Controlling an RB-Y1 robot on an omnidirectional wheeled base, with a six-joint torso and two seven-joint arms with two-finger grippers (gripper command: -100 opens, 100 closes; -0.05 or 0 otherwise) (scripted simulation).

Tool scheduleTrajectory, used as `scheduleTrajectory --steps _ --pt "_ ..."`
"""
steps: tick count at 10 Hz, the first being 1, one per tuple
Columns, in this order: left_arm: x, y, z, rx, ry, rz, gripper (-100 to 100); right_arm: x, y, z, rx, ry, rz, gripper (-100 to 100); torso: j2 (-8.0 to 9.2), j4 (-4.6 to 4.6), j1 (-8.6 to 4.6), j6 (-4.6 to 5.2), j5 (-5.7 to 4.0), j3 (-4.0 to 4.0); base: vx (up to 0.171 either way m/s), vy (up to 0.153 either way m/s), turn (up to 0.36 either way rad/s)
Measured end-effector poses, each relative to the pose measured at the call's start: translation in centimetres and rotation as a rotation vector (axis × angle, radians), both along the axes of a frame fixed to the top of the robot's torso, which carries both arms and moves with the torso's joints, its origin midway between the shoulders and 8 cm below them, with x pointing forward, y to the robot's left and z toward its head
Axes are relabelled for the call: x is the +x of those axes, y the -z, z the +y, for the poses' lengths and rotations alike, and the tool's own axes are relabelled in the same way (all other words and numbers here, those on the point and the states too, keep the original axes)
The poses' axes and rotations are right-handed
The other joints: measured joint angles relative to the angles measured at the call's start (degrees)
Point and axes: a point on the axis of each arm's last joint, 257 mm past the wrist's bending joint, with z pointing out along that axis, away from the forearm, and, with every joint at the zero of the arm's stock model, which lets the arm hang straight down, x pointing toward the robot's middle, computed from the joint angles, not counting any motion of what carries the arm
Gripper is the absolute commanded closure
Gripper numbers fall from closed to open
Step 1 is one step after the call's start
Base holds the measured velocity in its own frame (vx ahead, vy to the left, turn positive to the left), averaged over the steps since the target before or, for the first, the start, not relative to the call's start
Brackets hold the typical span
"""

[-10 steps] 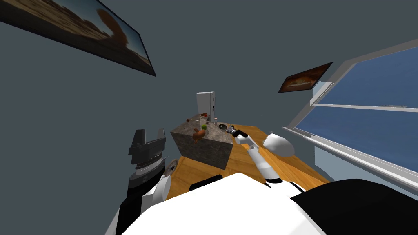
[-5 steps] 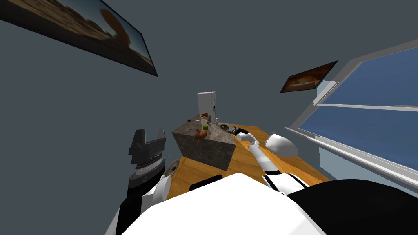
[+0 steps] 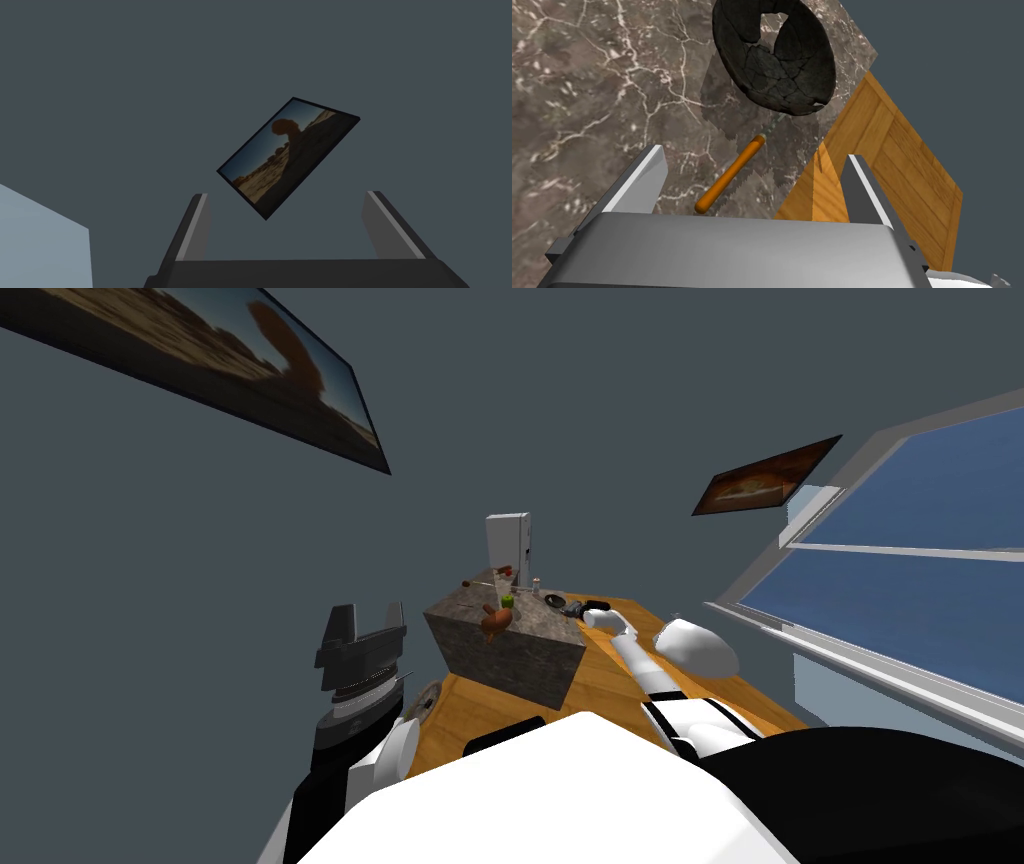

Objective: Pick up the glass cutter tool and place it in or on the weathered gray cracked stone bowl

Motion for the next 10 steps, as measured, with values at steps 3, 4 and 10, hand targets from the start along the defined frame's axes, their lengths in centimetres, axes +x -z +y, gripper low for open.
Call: scheduleTrajectory --steps 3,4,10 --pt "0.0 0.0 0.0 0.0 0.0 0.0 0 -1.0 1.5 -2.9 0.083 0.075 0.082 -100 -0.06 0.0 0.12 -0.02 0.03 -0.03 0.062 0.061 0.01" --pt "0.0 0.0 0.0 0.0 0.0 0.0 0 -1.4 2.5 -3.8 0.108 0.101 0.111 -100 -0.04 -0.01 0.06 0.0 0.01 -0.03 0.063 0.053 0.019" --pt "0.0 0.0 0.0 0.0 0.0 0.0 0 -4.4 4.6 -7.9 0.241 0.246 0.232 -100 0.01 0.01 -0.03 0.0 0.0 0.01 0.06 0.041 0.009"
